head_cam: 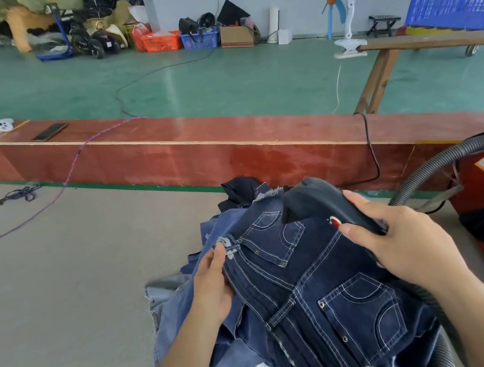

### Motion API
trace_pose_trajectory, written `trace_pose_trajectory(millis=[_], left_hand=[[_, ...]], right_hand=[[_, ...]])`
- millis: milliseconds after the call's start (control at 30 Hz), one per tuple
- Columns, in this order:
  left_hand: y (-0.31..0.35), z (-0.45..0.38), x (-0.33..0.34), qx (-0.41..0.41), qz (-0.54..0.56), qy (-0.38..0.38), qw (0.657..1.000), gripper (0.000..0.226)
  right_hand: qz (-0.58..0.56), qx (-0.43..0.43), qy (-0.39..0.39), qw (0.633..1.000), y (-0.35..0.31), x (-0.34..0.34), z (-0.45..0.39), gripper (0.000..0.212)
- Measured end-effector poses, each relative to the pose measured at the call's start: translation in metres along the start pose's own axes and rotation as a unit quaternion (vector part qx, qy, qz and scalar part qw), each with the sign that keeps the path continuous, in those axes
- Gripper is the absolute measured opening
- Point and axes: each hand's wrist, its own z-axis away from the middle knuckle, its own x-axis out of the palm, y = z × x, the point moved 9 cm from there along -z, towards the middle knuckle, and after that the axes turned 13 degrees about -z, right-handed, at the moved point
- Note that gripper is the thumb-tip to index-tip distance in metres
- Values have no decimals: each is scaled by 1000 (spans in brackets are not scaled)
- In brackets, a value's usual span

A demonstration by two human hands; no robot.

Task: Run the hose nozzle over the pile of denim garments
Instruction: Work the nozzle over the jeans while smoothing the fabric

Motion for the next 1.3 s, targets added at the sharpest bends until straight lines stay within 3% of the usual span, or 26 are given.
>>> trace_pose_trajectory(millis=[100, 167, 233, 367, 400, 433, 500, 600, 633, 667, 700, 733, 767, 800, 867, 900, 967, 1067, 1100, 1167, 1233, 1300], left_hand=[[-6, 0, 10, -51, 59, -30, 996, 49], [-8, 2, 14, -63, 85, -57, 993, 40], [-4, 3, 12, -18, 46, -54, 997, 21], [24, 17, 21, 105, -108, -27, 988, 57], [45, 24, 30, 176, -184, -13, 967, 56], [71, 36, 48, 265, -276, -7, 924, 53], [123, 78, 98, 450, -371, -28, 812, 56], [187, 150, 151, 661, -298, -109, 680, 60], [201, 158, 157, 701, -285, -106, 645, 54], [209, 153, 161, 712, -286, -97, 634, 45], [214, 132, 161, 679, -294, -83, 667, 34], [212, 97, 154, 583, -308, -74, 748, 24], [198, 56, 144, 463, -360, -52, 808, 21], [173, 21, 127, 333, -430, -18, 839, 18], [134, -8, 97, 252, -556, 53, 790, 17], [125, -11, 81, 265, -565, 120, 772, 21], [102, -6, 56, 235, -509, 173, 810, 13], [62, -4, 52, 206, -479, 122, 844, 22], [57, 1, 49, 202, -417, 114, 879, 18], [55, 12, 42, 168, -291, 116, 934, 39], [58, 14, 48, 135, -324, 99, 931, 46], [68, 14, 61, 131, -395, 70, 906, 33]], right_hand=[[-9, 10, 13, 1000, 3, -4, -1, 52], [-22, 22, 22, 999, 8, -8, -1, 52], [-33, 31, 32, 998, 12, -14, -1, 52], [-57, 44, 64, 995, 18, -28, 0, 53], [-67, 46, 77, 994, 20, -33, 0, 53], [-80, 48, 94, 991, 22, -39, 0, 53], [-110, 49, 134, 984, 26, -53, 3, 54], [-147, 54, 213, 965, 37, -76, 9, 57], [-158, 58, 245, 955, 42, -85, 12, 58], [-167, 59, 278, 944, 46, -94, 16, 58], [-172, 58, 306, 934, 50, -101, 20, 58], [-178, 56, 328, 926, 52, -107, 24, 57], [-185, 53, 343, 919, 53, -111, 27, 57], [-190, 52, 350, 916, 53, -113, 29, 57], [-190, 63, 341, 919, 55, -112, 30, 57], [-186, 69, 328, 924, 56, -110, 29, 57], [-184, 72, 300, 933, 55, -104, 26, 56], [-180, 65, 268, 944, 51, -97, 21, 55], [-178, 64, 257, 948, 49, -95, 20, 55], [-178, 63, 238, 953, 48, -89, 17, 56], [-169, 63, 219, 959, 47, -85, 14, 56], [-154, 64, 201, 965, 45, -80, 13, 56]])
